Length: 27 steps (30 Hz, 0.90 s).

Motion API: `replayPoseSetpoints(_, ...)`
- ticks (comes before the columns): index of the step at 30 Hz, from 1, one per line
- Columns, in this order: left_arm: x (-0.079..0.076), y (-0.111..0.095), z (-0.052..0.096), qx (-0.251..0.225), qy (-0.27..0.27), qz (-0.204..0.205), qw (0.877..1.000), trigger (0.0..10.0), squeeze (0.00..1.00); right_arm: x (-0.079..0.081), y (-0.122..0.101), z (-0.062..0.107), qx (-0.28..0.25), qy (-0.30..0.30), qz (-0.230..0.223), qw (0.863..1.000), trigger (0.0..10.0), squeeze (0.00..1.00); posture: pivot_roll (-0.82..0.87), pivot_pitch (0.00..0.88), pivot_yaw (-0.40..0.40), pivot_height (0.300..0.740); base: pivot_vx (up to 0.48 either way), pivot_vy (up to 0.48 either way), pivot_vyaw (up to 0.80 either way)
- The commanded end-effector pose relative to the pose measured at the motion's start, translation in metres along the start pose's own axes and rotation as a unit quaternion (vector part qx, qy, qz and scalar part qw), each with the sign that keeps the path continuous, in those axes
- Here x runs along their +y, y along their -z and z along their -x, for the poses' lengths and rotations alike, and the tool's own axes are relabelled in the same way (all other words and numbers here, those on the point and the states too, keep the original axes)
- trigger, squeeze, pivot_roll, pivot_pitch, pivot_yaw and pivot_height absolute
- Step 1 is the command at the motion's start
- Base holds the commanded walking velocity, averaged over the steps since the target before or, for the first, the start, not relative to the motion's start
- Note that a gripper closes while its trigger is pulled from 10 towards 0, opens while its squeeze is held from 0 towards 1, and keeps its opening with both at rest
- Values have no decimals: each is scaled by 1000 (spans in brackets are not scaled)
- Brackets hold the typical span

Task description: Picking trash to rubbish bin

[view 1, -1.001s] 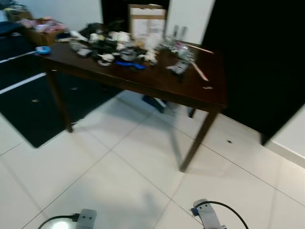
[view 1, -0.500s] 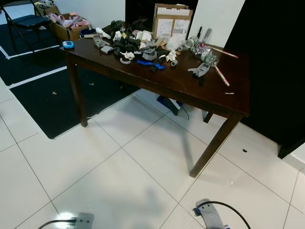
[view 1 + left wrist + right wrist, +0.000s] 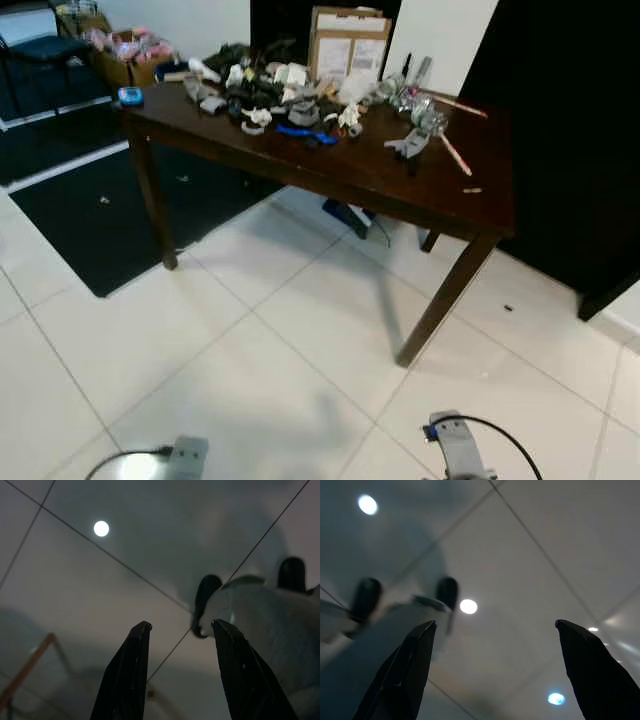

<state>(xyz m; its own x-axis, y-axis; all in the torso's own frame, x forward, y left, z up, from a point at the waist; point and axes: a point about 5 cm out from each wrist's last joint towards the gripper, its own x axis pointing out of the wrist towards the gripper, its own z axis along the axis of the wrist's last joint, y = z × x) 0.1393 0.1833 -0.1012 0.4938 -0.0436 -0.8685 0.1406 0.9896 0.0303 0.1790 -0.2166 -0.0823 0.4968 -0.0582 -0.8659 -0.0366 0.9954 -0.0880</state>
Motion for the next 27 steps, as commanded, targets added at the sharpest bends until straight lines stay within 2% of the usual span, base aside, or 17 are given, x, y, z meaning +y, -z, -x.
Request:
replayPoseSetpoints(1, 14, 12, 4, 27, -5, -25, 999, 10000, 0, 9, 4, -1, -5, -4, -41, 999, 10000, 0, 98, 64, 14, 740, 0, 0, 0)
replayPoseSetpoints(7, 34, -2, 5, 19, -14, -61, 998, 10000, 0, 29, 3, -2, -16, -23, -69, 997, 10000, 0, 52, 65, 79, 740, 0, 0, 0)
replayPoseSetpoints(14, 40, -20, 3, -1, -27, -69, 997, 10000, 0, 31, 9, -1, -7, -28, -53, 998, 10000, 0, 61, 69, 58, 740, 0, 0, 0)
replayPoseSetpoints(16, 44, -34, 2, -29, -49, -34, 998, 10000, 0, 29, 16, 0, 5, -27, -32, 999, 10000, 0, 83, 81, 18, 740, 0, 0, 0)
replayPoseSetpoints(20, 46, -36, 2, -37, -56, -13, 998, 10000, 0, 28, 18, 0, 10, -30, -17, 999, 10000, 0, 86, 92, -8, 740, 0, 0, 0)
replayPoseSetpoints(22, 46, -30, 3, -26, -60, -19, 998, 10000, 0, 25, 16, 0, 7, -33, -11, 999, 10000, 0, 101, 89, -16, 740, 0, 0, 0)
replayPoseSetpoints(24, 43, -24, 3, -17, -52, -7, 998, 10000, 0, 22, 14, 0, 8, -31, 6, 999, 10000, 0, 110, 82, -18, 740, 0, 0, 0)
replayPoseSetpoints(27, 39, -18, 3, -12, -41, 13, 999, 10000, 0, 19, 8, -1, 4, -27, 9, 1000, 10000, 0, 136, 84, -22, 740, 0, 0, 0)
